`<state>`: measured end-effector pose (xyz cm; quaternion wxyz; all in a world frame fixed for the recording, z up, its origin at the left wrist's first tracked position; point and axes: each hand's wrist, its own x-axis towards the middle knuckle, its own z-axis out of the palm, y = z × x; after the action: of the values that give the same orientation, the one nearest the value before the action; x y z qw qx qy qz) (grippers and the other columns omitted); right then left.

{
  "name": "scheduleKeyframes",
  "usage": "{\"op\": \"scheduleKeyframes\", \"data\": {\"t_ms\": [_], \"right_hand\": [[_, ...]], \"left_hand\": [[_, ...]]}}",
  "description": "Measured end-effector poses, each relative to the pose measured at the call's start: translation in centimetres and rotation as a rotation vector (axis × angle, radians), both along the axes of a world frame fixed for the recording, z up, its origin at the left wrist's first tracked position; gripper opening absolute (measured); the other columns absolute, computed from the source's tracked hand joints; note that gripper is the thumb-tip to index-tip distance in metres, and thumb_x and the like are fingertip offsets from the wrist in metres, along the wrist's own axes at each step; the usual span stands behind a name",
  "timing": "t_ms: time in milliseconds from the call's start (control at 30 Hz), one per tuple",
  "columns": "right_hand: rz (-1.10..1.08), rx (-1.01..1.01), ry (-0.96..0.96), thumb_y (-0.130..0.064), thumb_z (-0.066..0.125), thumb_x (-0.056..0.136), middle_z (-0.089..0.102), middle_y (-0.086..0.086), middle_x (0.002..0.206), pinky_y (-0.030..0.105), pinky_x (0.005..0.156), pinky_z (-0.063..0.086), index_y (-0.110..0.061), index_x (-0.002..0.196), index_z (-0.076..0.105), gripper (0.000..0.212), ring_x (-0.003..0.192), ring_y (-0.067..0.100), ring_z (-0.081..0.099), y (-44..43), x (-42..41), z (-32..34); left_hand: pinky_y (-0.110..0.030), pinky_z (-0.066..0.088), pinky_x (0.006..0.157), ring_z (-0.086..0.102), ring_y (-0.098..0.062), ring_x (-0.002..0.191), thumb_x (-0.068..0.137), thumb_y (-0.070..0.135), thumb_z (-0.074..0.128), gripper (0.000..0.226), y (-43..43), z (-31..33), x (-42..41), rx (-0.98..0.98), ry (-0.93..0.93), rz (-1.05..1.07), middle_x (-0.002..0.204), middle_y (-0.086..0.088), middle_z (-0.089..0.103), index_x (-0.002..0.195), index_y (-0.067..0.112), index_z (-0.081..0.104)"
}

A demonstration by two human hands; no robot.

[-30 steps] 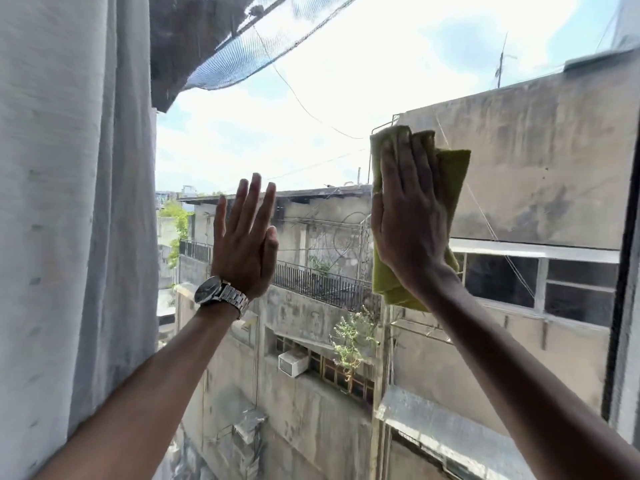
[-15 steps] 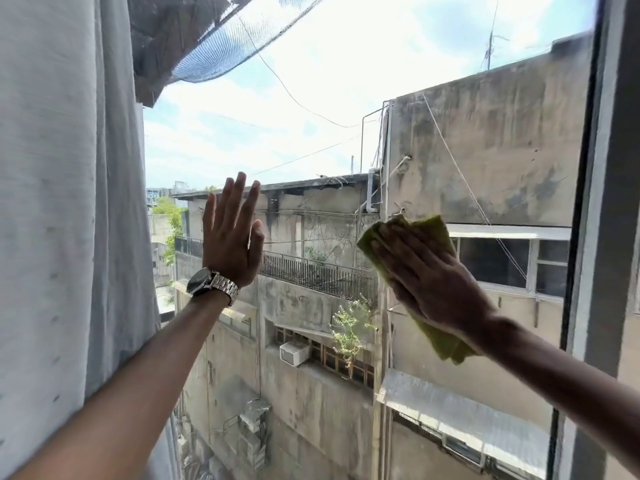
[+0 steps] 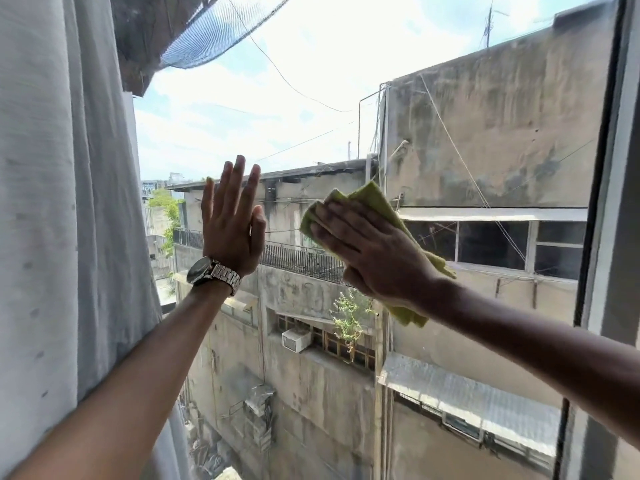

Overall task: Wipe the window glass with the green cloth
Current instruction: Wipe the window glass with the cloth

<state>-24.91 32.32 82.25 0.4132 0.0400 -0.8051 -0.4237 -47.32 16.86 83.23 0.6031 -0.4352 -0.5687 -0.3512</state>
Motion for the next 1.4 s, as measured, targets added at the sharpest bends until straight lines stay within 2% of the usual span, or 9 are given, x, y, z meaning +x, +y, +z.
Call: {"op": "scheduleKeyframes", "data": {"t_ms": [100, 333, 533, 667, 800, 933, 1067, 1267, 1400], "right_hand": [[-0.052, 0.101, -0.068, -0.038, 0.036, 0.105, 0.029, 0.011, 0.167, 0.05, 0.129, 0.022, -0.015, 0.16, 0.026, 0.061, 0.155, 0.028, 0.025, 2.2, 1.9, 3.4], [0.073, -0.311, 0.469, -0.027, 0.043, 0.096, 0.029, 0.015, 0.166, 0.052, 0.127, 0.022, -0.008, 0.158, 0.031, 0.066, 0.156, 0.03, 0.021, -0.7, -0.1, 10.2], [-0.037, 0.087, -0.156, -0.046, 0.04, 0.096, 0.028, 0.014, 0.167, 0.052, 0.129, 0.021, -0.012, 0.16, 0.028, 0.073, 0.155, 0.031, 0.024, -0.7, -0.8, -3.6], [-0.098, 0.302, -0.278, -0.057, 0.027, 0.106, 0.036, 0.013, 0.164, 0.049, 0.127, 0.025, -0.014, 0.158, 0.031, 0.068, 0.152, 0.031, 0.033, 0.4, 0.0, -1.7], [-0.073, 0.337, -0.172, -0.05, 0.025, 0.11, 0.033, 0.015, 0.164, 0.052, 0.125, 0.031, -0.014, 0.16, 0.025, 0.062, 0.151, 0.033, 0.033, 1.4, -0.2, 5.3], [-0.069, 0.038, 0.151, -0.05, 0.019, 0.111, 0.029, 0.014, 0.166, 0.052, 0.127, 0.022, -0.012, 0.161, 0.023, 0.063, 0.154, 0.032, 0.026, 0.3, 0.1, 12.5], [0.03, -0.204, 0.383, -0.041, 0.025, 0.11, 0.031, 0.012, 0.166, 0.052, 0.128, 0.02, -0.013, 0.159, 0.03, 0.056, 0.156, 0.028, 0.023, -2.0, -2.7, 10.3], [0.059, -0.104, 0.101, -0.029, 0.039, 0.107, 0.029, 0.01, 0.167, 0.053, 0.125, 0.026, -0.013, 0.159, 0.031, 0.055, 0.156, 0.028, 0.022, -2.0, -2.1, -2.6], [0.027, -0.058, -0.011, -0.032, 0.035, 0.108, 0.03, 0.007, 0.167, 0.051, 0.126, 0.026, -0.016, 0.159, 0.03, 0.054, 0.155, 0.024, 0.025, -1.1, -1.6, -1.6]], "left_hand": [[-0.057, 0.017, 0.127, 0.021, -0.027, 0.156, 0.101, 0.029, 0.027, 0.058, -0.1, -0.1, 0.2, 0.003, 0.0, -0.003, 0.165, -0.016, 0.029, 0.154, 0.008, 0.035], [-0.055, 0.015, 0.128, 0.019, -0.025, 0.157, 0.1, 0.028, 0.027, 0.059, 0.1, -0.1, -0.1, 0.008, 0.013, -0.007, 0.166, -0.014, 0.027, 0.155, 0.009, 0.034], [-0.055, 0.015, 0.128, 0.02, -0.026, 0.157, 0.099, 0.029, 0.025, 0.06, 0.3, -0.1, -0.4, 0.013, 0.018, 0.027, 0.166, -0.015, 0.027, 0.155, 0.009, 0.033], [-0.055, 0.014, 0.128, 0.02, -0.025, 0.157, 0.1, 0.031, 0.023, 0.061, 0.1, -0.1, -0.2, -0.001, 0.006, 0.036, 0.166, -0.015, 0.026, 0.156, 0.011, 0.031], [-0.055, 0.015, 0.128, 0.02, -0.025, 0.157, 0.1, 0.03, 0.023, 0.059, 0.1, -0.1, -0.1, -0.007, -0.008, 0.021, 0.166, -0.014, 0.027, 0.156, 0.011, 0.032], [-0.054, 0.015, 0.128, 0.021, -0.025, 0.157, 0.1, 0.03, 0.022, 0.059, 0.0, 0.0, 0.2, 0.0, -0.014, 0.008, 0.166, -0.014, 0.028, 0.155, 0.011, 0.033], [-0.053, 0.013, 0.129, 0.019, -0.024, 0.157, 0.101, 0.028, 0.024, 0.058, -0.1, 0.0, 0.2, -0.005, -0.014, 0.008, 0.166, -0.014, 0.027, 0.156, 0.011, 0.032], [-0.056, 0.016, 0.127, 0.02, -0.025, 0.157, 0.101, 0.027, 0.024, 0.058, 0.0, -0.1, 0.0, -0.002, -0.016, 0.016, 0.166, -0.014, 0.028, 0.155, 0.01, 0.033], [-0.06, 0.02, 0.124, 0.02, -0.027, 0.157, 0.1, 0.029, 0.023, 0.059, 0.0, -0.2, 0.0, -0.003, -0.013, 0.019, 0.166, -0.015, 0.028, 0.155, 0.01, 0.034]]}}
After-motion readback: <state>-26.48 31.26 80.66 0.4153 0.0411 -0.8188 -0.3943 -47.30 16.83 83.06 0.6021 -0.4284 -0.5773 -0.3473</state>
